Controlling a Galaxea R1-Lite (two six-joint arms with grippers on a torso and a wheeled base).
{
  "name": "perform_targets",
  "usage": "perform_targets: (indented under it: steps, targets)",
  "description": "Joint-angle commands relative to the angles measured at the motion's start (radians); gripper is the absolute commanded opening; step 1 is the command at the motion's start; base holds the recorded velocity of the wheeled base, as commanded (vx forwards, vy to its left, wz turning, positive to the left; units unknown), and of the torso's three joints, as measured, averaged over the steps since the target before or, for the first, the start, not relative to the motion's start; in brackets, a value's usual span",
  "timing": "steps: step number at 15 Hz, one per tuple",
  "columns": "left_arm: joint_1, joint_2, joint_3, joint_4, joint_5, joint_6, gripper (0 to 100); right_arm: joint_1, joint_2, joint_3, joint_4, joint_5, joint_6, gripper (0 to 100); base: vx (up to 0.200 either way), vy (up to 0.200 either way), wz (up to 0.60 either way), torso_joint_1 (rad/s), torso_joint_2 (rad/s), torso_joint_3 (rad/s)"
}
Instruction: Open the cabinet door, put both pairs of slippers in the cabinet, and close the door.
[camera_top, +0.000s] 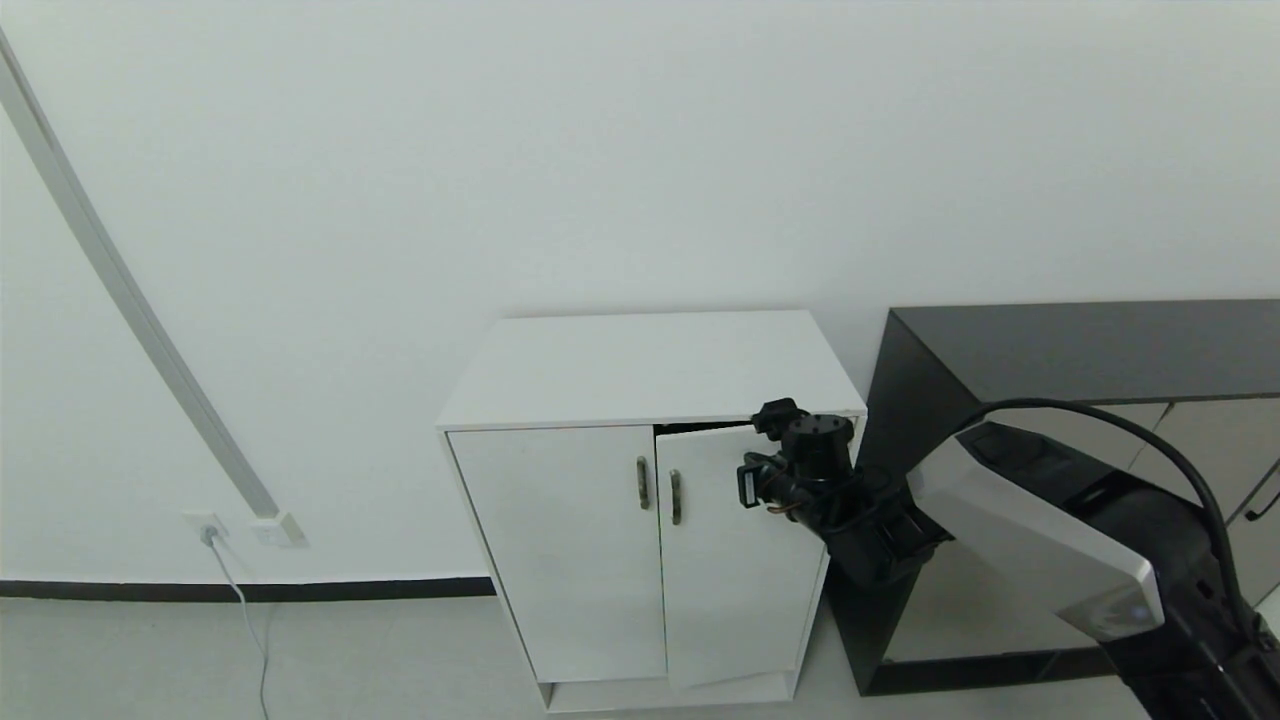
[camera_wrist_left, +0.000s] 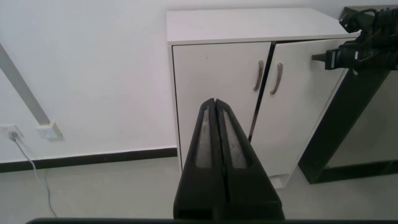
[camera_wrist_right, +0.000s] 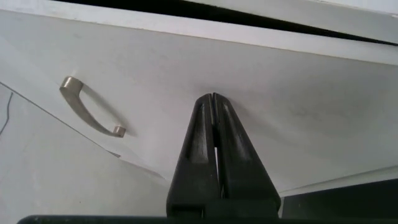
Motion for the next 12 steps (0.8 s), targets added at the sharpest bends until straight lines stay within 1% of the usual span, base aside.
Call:
perform_targets:
  steps: [1,12]
  targets:
    - [0.0,0.001,0.0,0.0,0.0,0.0,0,0.0,0.019,-0.02,0.001,0.0,0.0,0,0.0,0.0,0.0,0.0,0.0,0.0]
    - [0.0,0.001,0.0,0.0,0.0,0.0,0,-0.007,0.039,-0.084,0.034,-0.009,-0.002,0,0.0,0.0,0.0,0.0,0.0,0.0]
